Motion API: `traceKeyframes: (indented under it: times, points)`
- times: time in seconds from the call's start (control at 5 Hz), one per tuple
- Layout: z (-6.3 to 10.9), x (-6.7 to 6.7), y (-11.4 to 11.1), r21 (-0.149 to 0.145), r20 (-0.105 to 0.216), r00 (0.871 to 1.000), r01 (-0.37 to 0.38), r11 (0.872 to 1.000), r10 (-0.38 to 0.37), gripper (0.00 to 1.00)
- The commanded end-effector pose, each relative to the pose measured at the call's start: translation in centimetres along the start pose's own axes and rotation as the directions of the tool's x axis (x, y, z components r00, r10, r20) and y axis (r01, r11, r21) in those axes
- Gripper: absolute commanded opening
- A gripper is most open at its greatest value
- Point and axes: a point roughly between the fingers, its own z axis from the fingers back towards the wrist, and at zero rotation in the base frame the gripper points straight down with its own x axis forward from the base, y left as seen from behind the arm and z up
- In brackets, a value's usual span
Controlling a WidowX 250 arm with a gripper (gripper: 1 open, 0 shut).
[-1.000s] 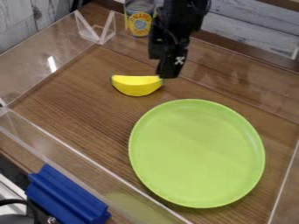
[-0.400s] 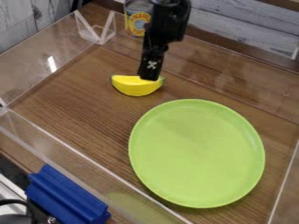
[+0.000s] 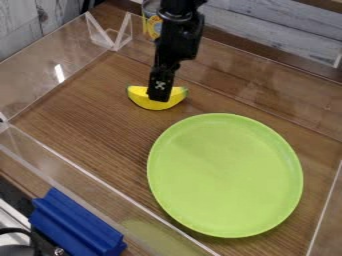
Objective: Put the banana in the green plate
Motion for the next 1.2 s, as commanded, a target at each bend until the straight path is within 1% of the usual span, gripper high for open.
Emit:
traceKeyframes:
  times: [0.0, 0.4, 1.0]
  points:
    - [0.3, -0.4, 0.5, 0.035, 0.015, 1.0, -0.021, 0.999, 0.021, 1.0]
    - [-1.1, -0.6, 0.8, 0.036, 0.025, 0.999, -0.044, 0.998, 0.043, 1.0]
    - [-2.6, -0.7, 1.2, 0.034, 0.036, 0.997, -0.065, 0.997, 0.064, 1.0]
